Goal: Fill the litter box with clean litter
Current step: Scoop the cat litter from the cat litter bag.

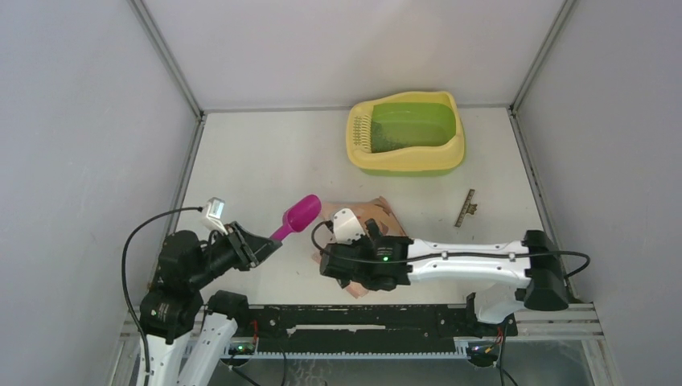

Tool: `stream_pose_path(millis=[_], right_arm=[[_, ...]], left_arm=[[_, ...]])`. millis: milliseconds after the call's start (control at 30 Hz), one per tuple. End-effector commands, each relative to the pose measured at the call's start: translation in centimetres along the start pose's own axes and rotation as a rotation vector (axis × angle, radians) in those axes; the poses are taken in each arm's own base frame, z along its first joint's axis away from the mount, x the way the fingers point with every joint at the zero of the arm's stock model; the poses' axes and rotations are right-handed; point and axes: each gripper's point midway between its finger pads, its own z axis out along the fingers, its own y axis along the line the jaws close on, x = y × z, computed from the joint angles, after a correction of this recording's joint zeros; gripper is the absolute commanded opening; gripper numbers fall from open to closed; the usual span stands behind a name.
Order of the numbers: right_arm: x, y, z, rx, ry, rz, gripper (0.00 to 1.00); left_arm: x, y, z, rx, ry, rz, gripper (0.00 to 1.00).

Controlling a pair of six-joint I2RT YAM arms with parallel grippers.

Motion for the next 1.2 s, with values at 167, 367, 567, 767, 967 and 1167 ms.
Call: stream_pose_path(millis=[167, 367, 567, 767, 967, 1167], right_arm=[[-3.0, -4.6, -5.3, -0.037, -0.142, 0.243, 0.99], [-1.4, -6.7, -4.8, -0.044, -0.151, 0.309, 0.99], [0.0, -8.5, -4.2, -0.086, -0.174, 0.357, 0.99], [0.5, -9.5, -3.8, -0.107, -0.189, 0.359, 0.99], [1.1, -9.4, -3.0, -0.131, -0.186, 0.365, 0.99], [1.5, -9.1, -2.2, -0.142, -0.174, 0.358, 0.99]], left_arm=[[3.2, -0.6, -1.7, 0.050, 0.066, -0.136, 0.03], [3.9, 0.7, -1.7, -0.034, 0.081, -0.227, 0.03], [2.6, 1.5, -0.1, -0.092, 0.067, -0.290, 0.03], [0.7, 1.3, 1.8, -0.107, 0.071, -0.308, 0.03], [-0.5, 0.9, 3.2, -0.092, 0.075, -0.323, 0.03], [-0.3, 1.0, 3.6, -0.089, 0.094, -0.328, 0.03]])
